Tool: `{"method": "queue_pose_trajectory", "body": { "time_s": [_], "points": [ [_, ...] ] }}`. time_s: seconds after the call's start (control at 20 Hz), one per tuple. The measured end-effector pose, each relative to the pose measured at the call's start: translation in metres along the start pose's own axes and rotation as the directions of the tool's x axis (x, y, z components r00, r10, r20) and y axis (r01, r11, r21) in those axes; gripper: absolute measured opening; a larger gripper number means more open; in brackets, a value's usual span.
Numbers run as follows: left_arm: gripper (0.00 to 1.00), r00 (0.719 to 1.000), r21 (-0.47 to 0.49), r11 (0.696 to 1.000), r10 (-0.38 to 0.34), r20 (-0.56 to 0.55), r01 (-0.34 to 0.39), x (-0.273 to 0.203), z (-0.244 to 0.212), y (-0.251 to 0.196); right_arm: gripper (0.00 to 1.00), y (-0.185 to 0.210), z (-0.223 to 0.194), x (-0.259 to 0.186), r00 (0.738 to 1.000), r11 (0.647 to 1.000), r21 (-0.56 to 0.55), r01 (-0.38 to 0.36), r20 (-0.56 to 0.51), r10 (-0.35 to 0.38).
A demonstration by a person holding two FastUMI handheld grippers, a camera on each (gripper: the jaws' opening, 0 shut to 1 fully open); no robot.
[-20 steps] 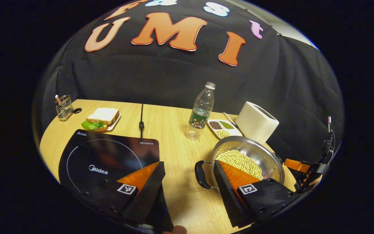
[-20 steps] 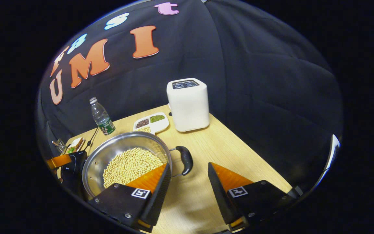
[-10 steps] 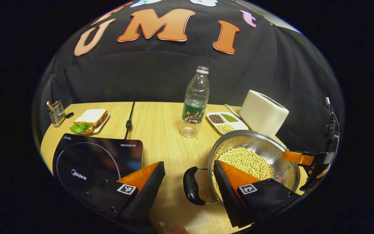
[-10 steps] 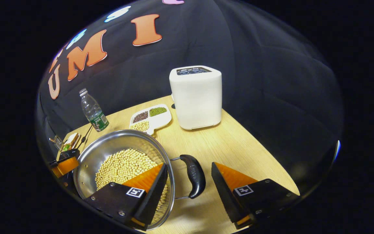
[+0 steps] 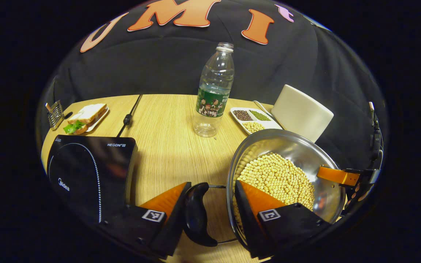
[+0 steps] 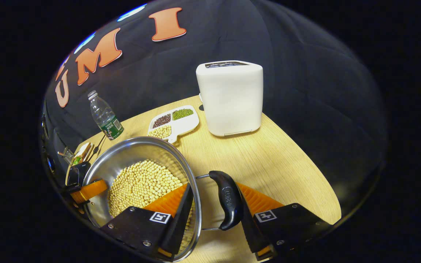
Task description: First push the handle of the pot to place it horizontally, then grasp the pot with both hands and set it on the induction cooktop.
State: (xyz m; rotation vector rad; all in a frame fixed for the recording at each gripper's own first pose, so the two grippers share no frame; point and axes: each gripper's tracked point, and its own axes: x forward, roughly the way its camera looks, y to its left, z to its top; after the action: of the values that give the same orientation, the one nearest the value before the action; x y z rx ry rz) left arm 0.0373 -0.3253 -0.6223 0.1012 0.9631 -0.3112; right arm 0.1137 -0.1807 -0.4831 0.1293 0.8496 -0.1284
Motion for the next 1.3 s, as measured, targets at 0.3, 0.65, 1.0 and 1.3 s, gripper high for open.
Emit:
{"method": "queue_pose_trajectory", "body": {
  "time_s": [0.3,0.65,1.0,1.3],
  "points": [
    [0.63,1.0,-0.018,1.0,0.001,-0.029,-0.002,0.001,0.001,0.003,0.57,0.001,-0.002,-0.006,1.0,0.999,0.035,-0.014,-0.003,0.014],
    [0.63,1.0,-0.036,0.999,-0.02,-0.007,0.02,-0.037,0.018,0.007,0.51,0.018,0.007,-0.04,0.999,0.996,0.086,-0.031,0.028,0.028],
    [0.65,0.999,-0.05,0.998,-0.023,0.045,0.025,-0.1,0.052,0.034,0.51,0.064,0.026,-0.09,0.994,0.996,0.06,-0.073,0.082,0.068],
    [0.62,0.996,-0.075,0.997,0.014,0.092,-0.007,-0.145,0.07,0.085,0.51,0.122,0.033,-0.112,0.988,0.992,0.026,-0.123,0.097,0.12]
  ]
}}
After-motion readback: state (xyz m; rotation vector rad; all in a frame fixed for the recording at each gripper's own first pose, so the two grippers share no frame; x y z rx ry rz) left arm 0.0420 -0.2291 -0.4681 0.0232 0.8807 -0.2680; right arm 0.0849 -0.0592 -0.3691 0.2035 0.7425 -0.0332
